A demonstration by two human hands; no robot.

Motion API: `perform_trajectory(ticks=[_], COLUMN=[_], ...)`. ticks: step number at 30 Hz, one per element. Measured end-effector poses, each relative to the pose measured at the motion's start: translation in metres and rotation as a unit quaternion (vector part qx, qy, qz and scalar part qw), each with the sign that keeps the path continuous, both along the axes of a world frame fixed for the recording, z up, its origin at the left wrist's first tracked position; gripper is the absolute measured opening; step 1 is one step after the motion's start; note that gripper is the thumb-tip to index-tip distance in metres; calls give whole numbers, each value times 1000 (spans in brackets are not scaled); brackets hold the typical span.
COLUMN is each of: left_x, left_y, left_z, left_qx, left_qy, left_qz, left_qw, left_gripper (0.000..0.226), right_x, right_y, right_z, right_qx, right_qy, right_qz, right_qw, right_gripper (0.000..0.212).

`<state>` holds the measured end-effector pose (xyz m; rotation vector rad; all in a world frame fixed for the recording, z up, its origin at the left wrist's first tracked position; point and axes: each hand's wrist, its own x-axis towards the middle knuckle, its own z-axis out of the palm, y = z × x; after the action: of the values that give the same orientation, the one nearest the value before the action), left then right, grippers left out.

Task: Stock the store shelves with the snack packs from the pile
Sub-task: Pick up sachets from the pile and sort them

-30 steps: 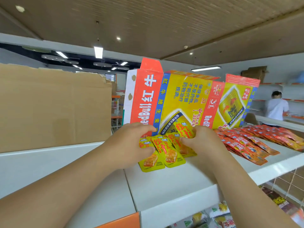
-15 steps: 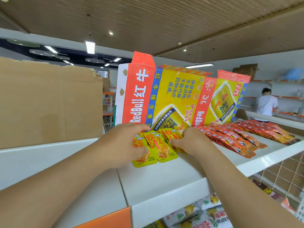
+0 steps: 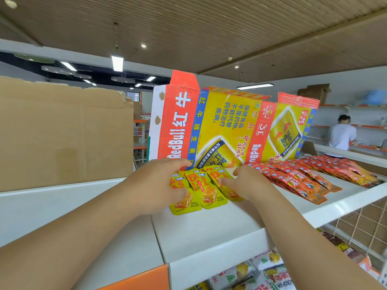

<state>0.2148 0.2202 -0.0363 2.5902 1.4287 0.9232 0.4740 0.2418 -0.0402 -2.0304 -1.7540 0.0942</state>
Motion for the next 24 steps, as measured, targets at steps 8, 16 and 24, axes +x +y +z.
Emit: perform_trajectory(ticks=[8,16,24], left_x=[-1,-18,7], left_y=[3,1,-32], left_z=[1,9,25], left_qx=[-17,11,133], left_qy=[12,99,202], left_qz=[-3,21,40], left_qw=[1000,995,969], left_gripper=[62,42,49], right_x=[1,-10,-36], right_y=[0,-5,-16], right_z=[-2,1,28], right_qx=[70,133,164], right_qy=[30,5,-23], right_qz=[41,158,306], right_qw=[996,979,937], right_gripper=[57,43,38])
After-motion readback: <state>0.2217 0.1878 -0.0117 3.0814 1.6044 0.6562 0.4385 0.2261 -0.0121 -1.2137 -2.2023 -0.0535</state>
